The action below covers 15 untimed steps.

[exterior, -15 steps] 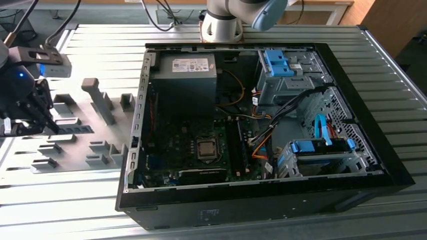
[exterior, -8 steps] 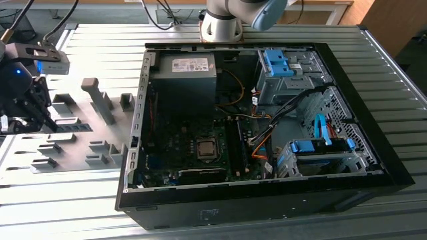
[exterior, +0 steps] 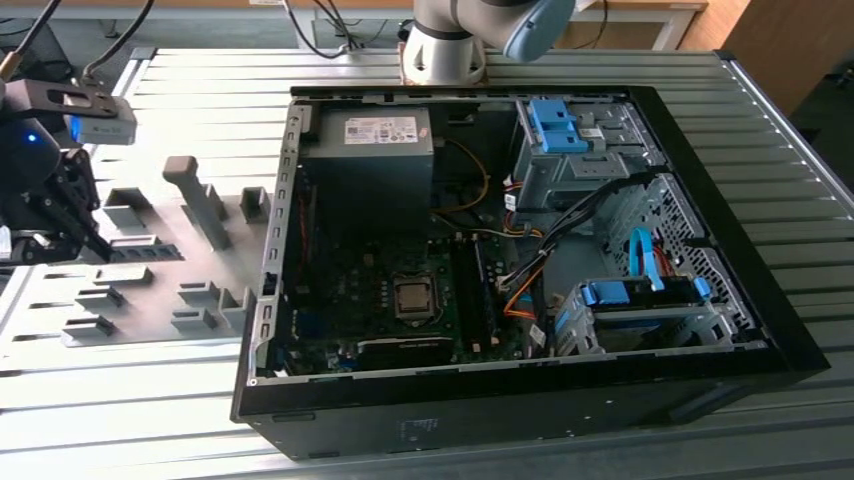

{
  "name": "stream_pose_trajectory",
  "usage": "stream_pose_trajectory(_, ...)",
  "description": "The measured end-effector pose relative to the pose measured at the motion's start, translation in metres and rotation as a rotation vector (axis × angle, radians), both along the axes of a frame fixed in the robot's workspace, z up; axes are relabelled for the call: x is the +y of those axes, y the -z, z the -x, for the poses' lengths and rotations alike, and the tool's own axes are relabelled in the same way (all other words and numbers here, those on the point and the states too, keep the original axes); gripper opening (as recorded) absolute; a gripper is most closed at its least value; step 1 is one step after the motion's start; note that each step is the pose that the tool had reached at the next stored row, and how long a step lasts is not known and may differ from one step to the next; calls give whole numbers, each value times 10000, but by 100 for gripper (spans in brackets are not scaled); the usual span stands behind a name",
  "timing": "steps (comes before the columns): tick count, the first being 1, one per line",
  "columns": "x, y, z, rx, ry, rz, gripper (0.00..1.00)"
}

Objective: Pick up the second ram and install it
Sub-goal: 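Pick up the second ram and move it above second insertion slot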

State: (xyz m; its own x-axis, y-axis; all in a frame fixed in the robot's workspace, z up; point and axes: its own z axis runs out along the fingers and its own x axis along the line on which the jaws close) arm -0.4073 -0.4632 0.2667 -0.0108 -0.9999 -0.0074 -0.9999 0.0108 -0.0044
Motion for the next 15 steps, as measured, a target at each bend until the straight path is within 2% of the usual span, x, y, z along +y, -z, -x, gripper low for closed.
stream_pose_trajectory(15,0,-108,0,0,0,0,14)
